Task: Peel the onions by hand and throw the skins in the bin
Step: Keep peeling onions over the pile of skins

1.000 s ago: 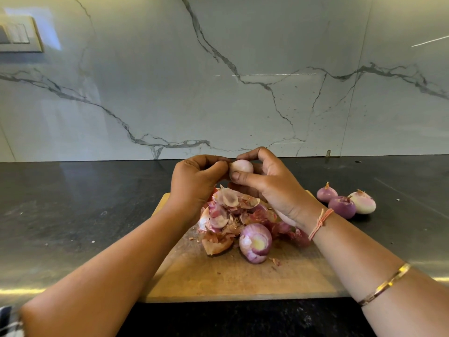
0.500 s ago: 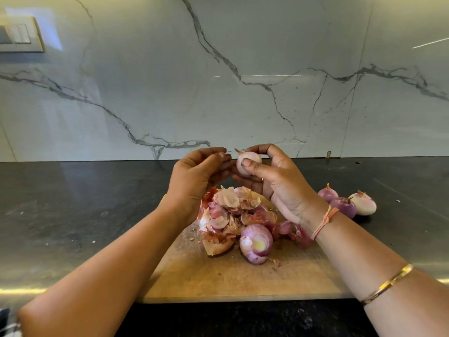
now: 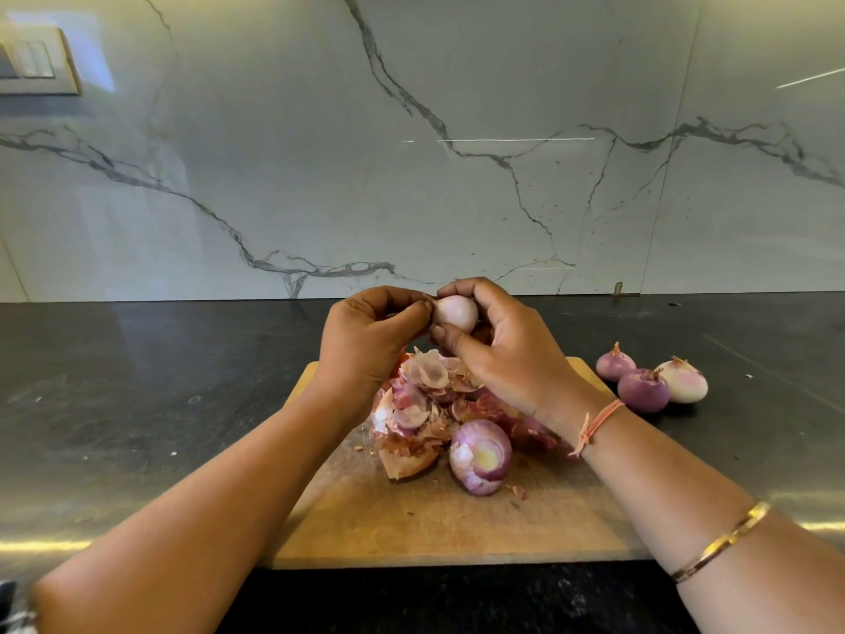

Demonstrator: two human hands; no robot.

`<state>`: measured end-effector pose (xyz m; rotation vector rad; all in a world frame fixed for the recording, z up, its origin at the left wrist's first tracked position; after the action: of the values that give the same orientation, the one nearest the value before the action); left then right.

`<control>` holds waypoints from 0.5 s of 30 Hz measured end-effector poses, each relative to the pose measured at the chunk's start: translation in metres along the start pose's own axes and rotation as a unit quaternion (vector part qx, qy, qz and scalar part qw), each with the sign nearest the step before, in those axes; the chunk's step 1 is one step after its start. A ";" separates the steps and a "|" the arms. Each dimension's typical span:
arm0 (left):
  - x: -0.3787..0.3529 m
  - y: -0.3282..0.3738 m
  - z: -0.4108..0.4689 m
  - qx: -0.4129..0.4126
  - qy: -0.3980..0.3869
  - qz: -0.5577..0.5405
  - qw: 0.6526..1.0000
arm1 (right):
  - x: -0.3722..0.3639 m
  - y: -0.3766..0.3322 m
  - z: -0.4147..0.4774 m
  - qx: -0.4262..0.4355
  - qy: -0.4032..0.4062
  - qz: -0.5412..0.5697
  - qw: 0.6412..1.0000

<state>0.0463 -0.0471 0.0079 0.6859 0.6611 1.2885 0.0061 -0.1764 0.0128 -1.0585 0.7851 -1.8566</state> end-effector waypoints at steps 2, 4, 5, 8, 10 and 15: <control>0.002 0.000 0.001 -0.011 0.000 0.023 1.000 | -0.002 0.000 -0.001 0.004 -0.004 -0.012 1.000; 0.002 0.001 0.002 -0.020 -0.004 0.041 0.999 | -0.002 0.001 0.000 0.001 -0.009 -0.008 1.000; 0.002 0.000 0.002 -0.023 -0.006 0.047 0.999 | -0.002 0.002 0.001 -0.002 -0.011 -0.002 1.000; 0.002 0.001 0.002 -0.030 -0.013 0.056 0.998 | -0.002 0.006 0.003 -0.027 -0.027 0.029 0.999; 0.001 0.002 0.002 -0.032 -0.017 0.057 0.998 | -0.004 0.008 0.003 -0.046 -0.044 0.055 0.996; -0.004 0.006 0.001 -0.046 -0.041 0.069 0.996 | -0.008 0.015 0.006 -0.118 -0.067 0.129 0.982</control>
<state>0.0428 -0.0507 0.0137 0.7142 0.4911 1.4023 0.0195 -0.1764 0.0006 -1.1557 1.0281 -1.4856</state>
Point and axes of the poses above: each hand's wrist, its own z-axis towards the middle knuckle, its own x-axis out of the back of the hand, y = z × x, the point moved 8 cm from there along z, towards the middle knuckle, and after that the axes turned 13 degrees about -x, right-handed, at the moved point
